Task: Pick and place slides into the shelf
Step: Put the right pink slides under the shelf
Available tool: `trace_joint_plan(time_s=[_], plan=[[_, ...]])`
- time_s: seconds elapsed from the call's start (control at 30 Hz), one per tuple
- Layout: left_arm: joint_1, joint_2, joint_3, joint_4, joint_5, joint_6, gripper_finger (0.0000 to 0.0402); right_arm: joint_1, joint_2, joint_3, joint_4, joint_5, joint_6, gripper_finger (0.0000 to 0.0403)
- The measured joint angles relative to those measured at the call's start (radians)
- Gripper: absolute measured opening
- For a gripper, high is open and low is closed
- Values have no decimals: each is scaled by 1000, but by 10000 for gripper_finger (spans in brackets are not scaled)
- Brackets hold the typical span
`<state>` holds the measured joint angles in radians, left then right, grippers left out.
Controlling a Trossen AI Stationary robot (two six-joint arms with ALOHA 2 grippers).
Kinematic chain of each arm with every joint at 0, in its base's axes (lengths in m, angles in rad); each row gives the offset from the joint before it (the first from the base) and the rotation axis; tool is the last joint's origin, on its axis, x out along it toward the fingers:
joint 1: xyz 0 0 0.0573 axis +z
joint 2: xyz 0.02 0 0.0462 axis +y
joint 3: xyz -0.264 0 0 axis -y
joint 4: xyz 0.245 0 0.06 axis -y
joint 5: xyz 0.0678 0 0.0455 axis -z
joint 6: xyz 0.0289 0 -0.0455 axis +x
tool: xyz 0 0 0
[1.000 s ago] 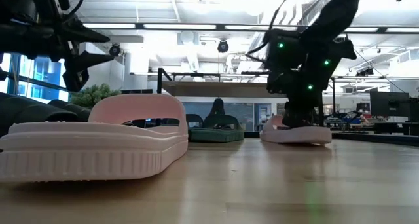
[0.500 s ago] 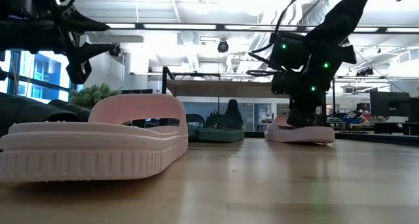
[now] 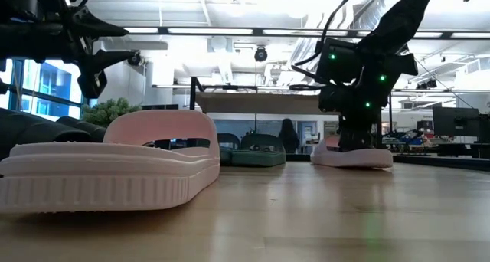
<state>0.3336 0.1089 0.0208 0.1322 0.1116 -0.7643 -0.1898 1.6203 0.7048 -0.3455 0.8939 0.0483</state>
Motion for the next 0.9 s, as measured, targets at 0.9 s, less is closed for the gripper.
trace_joint_plan(time_s=[0.9], plan=[[1, 649, 456, -166, -261, 362, 158, 21, -1, 1, -33, -28, 42, 0]])
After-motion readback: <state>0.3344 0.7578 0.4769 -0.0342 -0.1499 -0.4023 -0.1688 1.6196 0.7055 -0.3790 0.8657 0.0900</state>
